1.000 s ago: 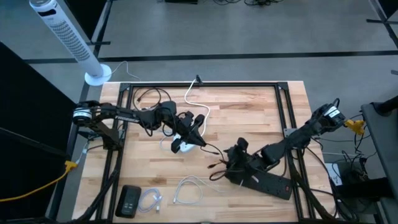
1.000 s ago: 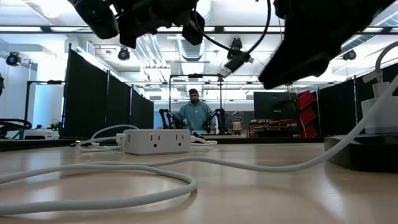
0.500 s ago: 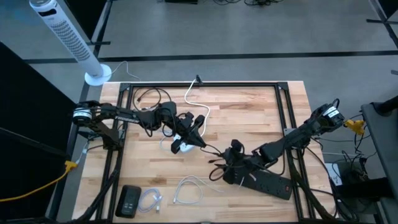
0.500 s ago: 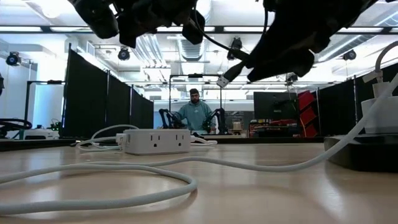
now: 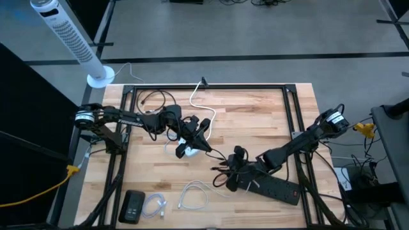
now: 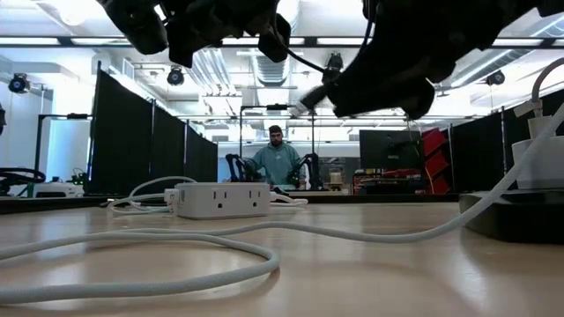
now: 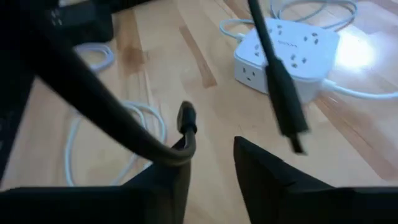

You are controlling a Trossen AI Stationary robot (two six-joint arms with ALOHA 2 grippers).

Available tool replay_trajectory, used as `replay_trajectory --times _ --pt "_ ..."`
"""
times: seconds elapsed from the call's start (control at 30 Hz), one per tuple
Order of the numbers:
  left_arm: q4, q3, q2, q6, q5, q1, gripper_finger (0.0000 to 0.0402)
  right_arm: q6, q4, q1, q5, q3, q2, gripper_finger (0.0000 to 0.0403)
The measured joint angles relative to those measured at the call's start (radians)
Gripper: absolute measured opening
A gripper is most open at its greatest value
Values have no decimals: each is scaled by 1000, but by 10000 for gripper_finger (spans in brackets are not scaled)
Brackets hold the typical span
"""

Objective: Plug in charger cables
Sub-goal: Insert the black charger cable into the black outlet

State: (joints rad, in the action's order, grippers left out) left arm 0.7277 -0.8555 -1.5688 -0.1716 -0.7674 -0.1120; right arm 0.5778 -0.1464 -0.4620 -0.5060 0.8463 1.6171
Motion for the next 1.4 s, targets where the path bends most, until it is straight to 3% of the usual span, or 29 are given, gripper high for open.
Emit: replay_trajectory --times 0.17,0.33,0.73,1.0,1.23,1.4 --pt "-5 0 0 6 1 0 0 -13 -33 0 18 0 2 64" --pt "-16 0 0 7 1 0 0 1 -52 0 72 0 2 50" --pt "-26 0 0 11 1 0 0 107 -95 -11 95 0 4 117" --pt "-36 0 -1 14 1 0 0 205 -97 -11 95 0 4 132" --pt "-35 0 -1 14 1 0 0 251 -96 -10 61 0 4 100" --pt "-33 0 -1 14 1 0 0 286 -98 -9 61 0 4 49"
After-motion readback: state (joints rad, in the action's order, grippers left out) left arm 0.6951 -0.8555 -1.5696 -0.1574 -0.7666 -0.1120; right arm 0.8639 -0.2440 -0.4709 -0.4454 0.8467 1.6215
